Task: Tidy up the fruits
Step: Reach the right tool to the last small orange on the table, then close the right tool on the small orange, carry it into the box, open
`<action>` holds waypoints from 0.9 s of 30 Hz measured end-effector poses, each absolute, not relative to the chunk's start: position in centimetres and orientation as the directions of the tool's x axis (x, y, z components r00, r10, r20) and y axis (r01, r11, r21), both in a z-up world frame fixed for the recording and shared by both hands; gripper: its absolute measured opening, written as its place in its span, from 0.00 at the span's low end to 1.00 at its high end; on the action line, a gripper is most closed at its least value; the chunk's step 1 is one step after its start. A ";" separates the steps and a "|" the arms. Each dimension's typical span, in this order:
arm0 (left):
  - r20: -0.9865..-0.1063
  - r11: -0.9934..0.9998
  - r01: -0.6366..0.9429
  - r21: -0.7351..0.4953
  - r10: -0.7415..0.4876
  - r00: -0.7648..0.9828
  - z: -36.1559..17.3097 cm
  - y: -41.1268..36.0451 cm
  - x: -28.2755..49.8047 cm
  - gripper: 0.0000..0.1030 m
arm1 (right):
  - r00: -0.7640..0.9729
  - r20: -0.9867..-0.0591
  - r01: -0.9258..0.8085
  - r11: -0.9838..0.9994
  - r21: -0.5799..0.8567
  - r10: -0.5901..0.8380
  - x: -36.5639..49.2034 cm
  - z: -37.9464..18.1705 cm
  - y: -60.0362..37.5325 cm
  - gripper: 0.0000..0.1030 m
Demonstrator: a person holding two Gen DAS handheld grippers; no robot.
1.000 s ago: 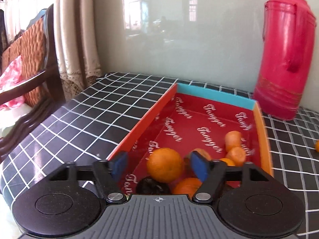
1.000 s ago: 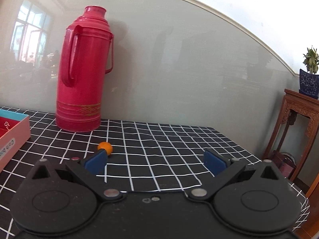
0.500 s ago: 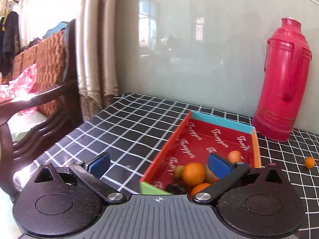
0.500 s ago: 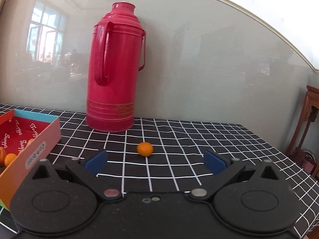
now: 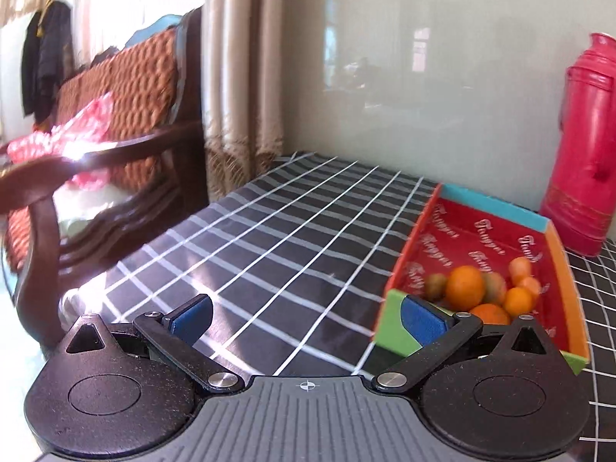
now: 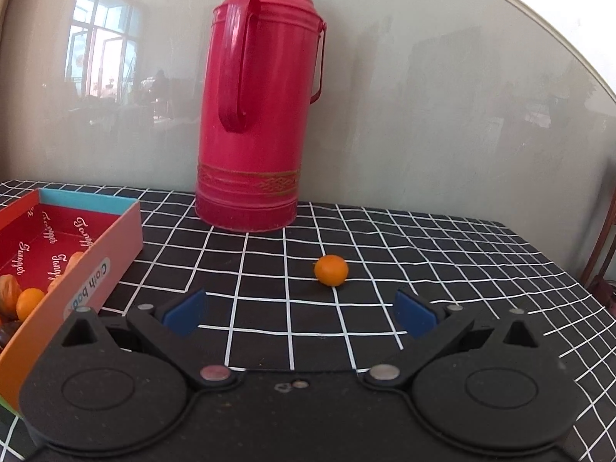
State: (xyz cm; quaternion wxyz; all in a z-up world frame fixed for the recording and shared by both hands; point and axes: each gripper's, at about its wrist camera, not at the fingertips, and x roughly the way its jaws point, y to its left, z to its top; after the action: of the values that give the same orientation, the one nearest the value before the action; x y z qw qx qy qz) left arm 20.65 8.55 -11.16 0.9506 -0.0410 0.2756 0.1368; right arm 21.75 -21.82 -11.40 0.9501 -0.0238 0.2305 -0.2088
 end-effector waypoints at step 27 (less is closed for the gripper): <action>-0.509 0.927 -0.373 -0.033 0.305 0.805 -11.3 10.4 19.9 1.00 | 0.709 -0.627 0.385 0.922 -0.036 -0.321 31.0 -13.9 -31.7 0.37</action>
State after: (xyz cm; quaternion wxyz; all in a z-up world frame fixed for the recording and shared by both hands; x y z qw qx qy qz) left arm 19.95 10.42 -11.28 0.9477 -0.0658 0.2559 0.1789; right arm 31.04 -31.73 -13.94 0.9232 0.0486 0.3298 -0.1913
